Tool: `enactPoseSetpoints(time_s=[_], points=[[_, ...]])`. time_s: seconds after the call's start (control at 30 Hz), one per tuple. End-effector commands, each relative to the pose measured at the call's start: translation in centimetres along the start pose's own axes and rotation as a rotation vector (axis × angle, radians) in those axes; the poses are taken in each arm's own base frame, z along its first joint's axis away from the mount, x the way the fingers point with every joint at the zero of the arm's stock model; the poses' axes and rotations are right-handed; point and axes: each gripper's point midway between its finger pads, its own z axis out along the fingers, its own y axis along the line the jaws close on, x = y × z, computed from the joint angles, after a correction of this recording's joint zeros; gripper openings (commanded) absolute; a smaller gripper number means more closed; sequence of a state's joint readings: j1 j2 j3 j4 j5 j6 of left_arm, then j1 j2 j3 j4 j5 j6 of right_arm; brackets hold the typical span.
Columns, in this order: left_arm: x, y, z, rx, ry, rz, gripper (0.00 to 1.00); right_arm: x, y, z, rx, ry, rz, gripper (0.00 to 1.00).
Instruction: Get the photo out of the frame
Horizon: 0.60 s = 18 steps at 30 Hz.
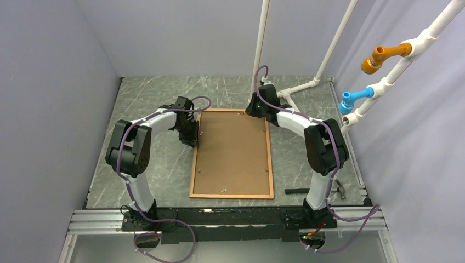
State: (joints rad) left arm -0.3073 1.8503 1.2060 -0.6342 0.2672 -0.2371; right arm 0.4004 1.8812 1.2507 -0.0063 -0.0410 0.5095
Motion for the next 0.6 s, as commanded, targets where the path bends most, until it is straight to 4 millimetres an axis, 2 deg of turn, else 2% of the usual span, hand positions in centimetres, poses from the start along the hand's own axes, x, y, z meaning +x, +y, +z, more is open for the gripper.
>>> enactPoseSetpoints(time_s=[0.0,0.1,0.13,0.23,0.3,0.47,0.57], points=[[-1.2,-1.1,-0.2,0.039,-0.029,0.056,0.02,-1.1,-0.1,0.3,0.031,-0.021,0.002,0.00],[-1.3,-1.1,-0.3,0.041,-0.031,0.060,0.02,-0.7,0.4,0.5,-0.003,-0.015,-0.004,0.00],[-1.2,-1.1,-0.2,0.044,-0.031,0.064,0.02,-1.3,1.0,0.6,-0.035,-0.041,-0.016,0.00],[-1.1,-1.3,-0.1,0.047,-0.029,0.086,0.02,-1.2,2.9,0.5,-0.162,-0.065,-0.091,0.00],[-1.0,-1.4,-0.1,0.050,-0.028,0.103,0.02,-0.7,4.1,0.3,-0.235,-0.078,-0.167,0.00],[-0.9,-1.1,0.2,0.031,-0.029,0.131,0.00,0.9,5.5,0.6,-0.353,-0.073,-0.321,0.00],[-0.8,-1.0,0.2,0.026,-0.028,0.138,0.00,2.6,7.6,0.5,-0.471,-0.039,-0.436,0.00]])
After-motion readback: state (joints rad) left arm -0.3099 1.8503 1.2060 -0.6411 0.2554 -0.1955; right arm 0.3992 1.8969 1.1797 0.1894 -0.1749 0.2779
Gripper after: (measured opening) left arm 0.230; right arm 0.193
